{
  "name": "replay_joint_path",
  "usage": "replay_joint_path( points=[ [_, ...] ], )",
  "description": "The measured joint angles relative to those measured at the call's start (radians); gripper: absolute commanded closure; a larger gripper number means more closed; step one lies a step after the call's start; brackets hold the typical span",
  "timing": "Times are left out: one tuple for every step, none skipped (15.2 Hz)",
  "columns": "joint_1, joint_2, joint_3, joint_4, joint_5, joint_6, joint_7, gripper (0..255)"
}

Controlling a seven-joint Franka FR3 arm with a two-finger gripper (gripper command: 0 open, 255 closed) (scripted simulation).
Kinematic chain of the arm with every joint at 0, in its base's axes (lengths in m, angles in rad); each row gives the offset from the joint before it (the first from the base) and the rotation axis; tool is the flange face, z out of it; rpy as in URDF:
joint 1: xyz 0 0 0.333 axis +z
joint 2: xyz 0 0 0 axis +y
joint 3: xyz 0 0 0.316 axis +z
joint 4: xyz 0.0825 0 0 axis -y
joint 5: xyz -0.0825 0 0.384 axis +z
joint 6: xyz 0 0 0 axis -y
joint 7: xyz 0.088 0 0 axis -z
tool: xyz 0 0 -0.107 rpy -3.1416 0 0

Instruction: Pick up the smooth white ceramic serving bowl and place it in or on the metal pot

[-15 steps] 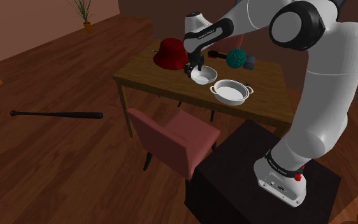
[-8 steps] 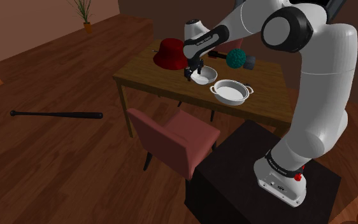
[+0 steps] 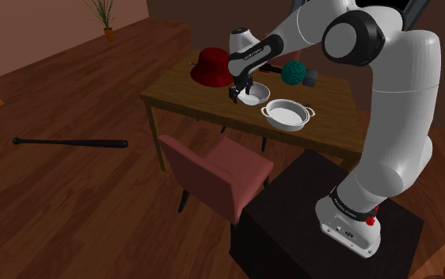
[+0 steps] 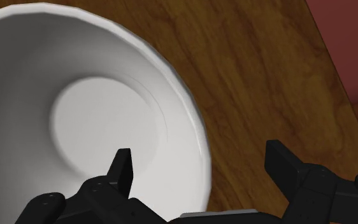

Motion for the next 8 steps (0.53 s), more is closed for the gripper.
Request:
replay_joint_path(
  points=[
    [0.000,0.000,0.000,0.000,0.000,0.000,0.000,255],
    [0.000,0.000,0.000,0.000,0.000,0.000,0.000,255],
    [0.000,0.000,0.000,0.000,0.000,0.000,0.000,255],
    [0.000,0.000,0.000,0.000,0.000,0.000,0.000,255],
    [0.000,0.000,0.000,0.000,0.000,0.000,0.000,255],
    [0.000,-0.001,0.000,0.000,0.000,0.000,0.000,255],
    [0.000,-0.001,0.000,0.000,0.000,0.000,0.000,255],
    [0.000,0.000,0.000,0.001,0.000,-0.001,0.000,255]
  ],
)
